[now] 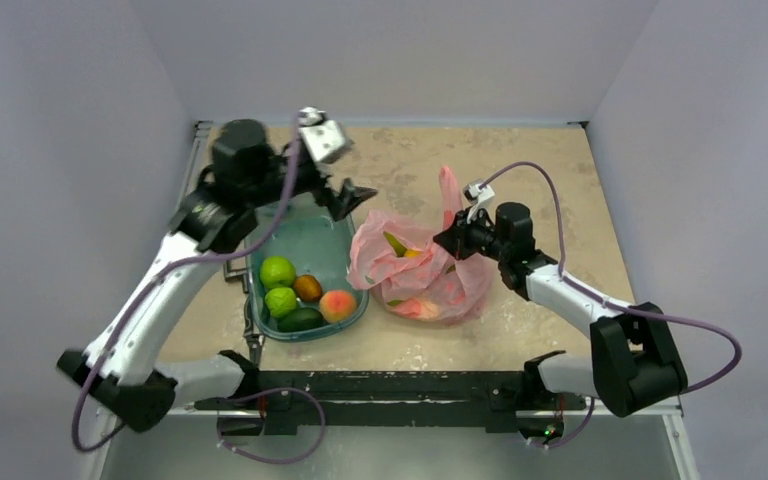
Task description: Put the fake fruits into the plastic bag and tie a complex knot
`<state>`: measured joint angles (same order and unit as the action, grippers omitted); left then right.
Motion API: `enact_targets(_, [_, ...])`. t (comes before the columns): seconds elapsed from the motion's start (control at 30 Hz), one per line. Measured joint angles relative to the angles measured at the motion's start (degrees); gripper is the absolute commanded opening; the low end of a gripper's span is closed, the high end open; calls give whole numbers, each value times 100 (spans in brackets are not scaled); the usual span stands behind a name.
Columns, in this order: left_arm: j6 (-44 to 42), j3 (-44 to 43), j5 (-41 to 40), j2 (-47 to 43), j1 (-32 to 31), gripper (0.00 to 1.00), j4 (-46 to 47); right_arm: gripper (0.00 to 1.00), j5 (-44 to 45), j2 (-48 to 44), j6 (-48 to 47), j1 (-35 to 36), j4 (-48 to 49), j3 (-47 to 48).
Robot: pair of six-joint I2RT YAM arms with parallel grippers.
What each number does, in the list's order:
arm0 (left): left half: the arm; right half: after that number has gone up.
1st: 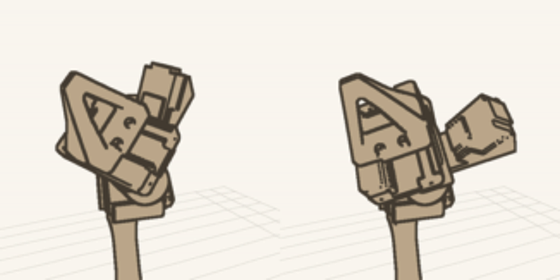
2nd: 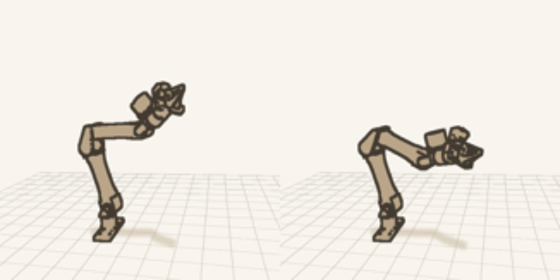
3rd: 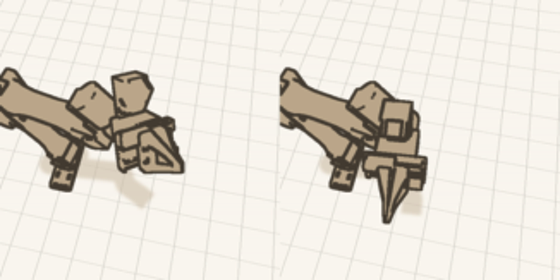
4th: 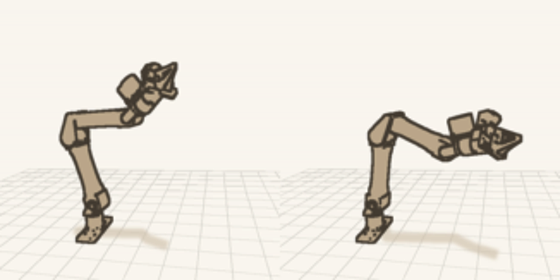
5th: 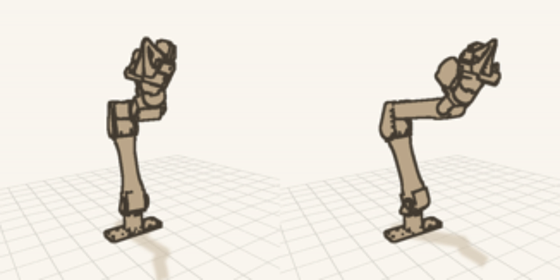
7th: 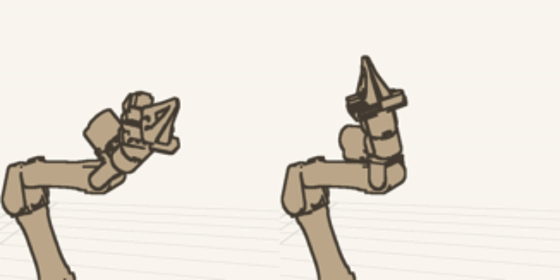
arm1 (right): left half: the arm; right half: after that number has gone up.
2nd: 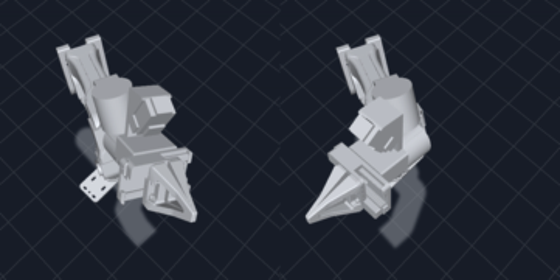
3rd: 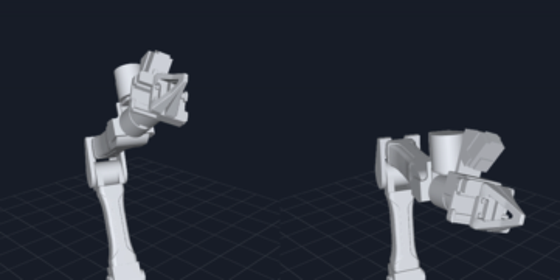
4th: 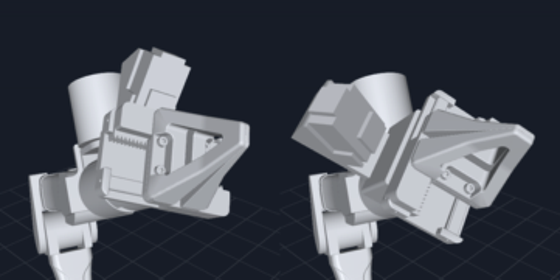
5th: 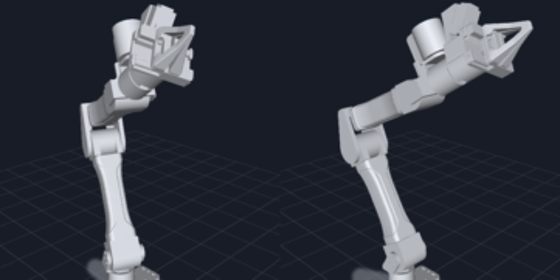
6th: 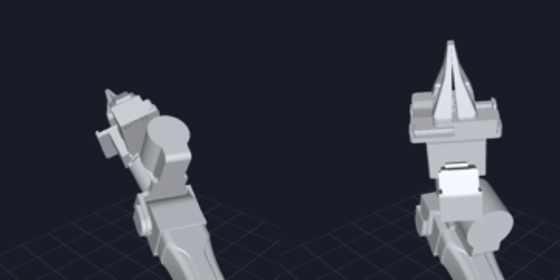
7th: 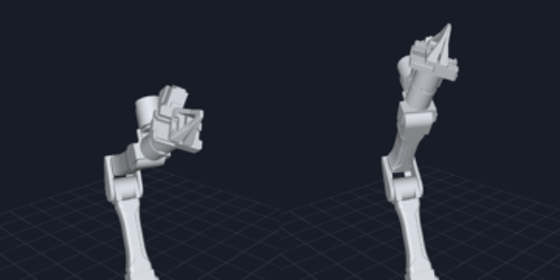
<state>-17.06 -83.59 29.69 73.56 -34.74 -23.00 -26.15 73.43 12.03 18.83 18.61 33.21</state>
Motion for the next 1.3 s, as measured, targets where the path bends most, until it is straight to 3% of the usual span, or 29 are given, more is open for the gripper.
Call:
enact_targets(0.1, [420, 48, 9, -1091, 603, 100, -492, 0, -11, -70, -116, 2, -83, 9])
enact_targets(0.23, [780, 975, 260, -2358, 616, 98, -1067, 0, -13, -142, -203, 4, -162, 9])
enact_targets(0.3, [911, 1652, 356, -2833, 610, 94, -1373, 0, -15, -162, -225, 9, -173, 9])
enact_targets(0.37, [1003, 2260, 385, -3056, 601, 82, -1698, 0, -15, -173, -245, 20, -199, 9])
enact_targets(0.47, [1005, 2874, 452, -3016, 577, 74, -1753, 0, -15, -221, -267, 20, -254, 9])
enact_targets(0.67, [1102, 3383, 503, -2516, 177, 73, -960, 0, -9, -341, -339, 26, -299, 9])
enact_targets(0.77, [1222, 3484, 498, -2299, -170, 50, -466, 0, 0, -341, -420, 28, -337, 9])
enact_targets(0.8, [1246, 3504, 476, -2264, -262, 40, -352, 0, 11, -341, -455, 28, -348, 9])
enact_targets(0.87, [1305, 3510, 428, -2227, -387, 8, -131, 0, 22, -341, -544, 28, -376, 9])
enact_targets(0.9, [1329, 3506, 389, -2218, -415, 1, -13, 0, 35, -341, -581, 31, -389, 9])
enact_targets(1.13, [1034, 2787, 107, -1716, -535, 0, 476, 0, 260, -118, -942, 35, -525, 164])
enact_targets(1.3, [776, 1897, 151, -1272, -367, 0, 831, 0, 295, 24, -1305, -168, -970, 887])
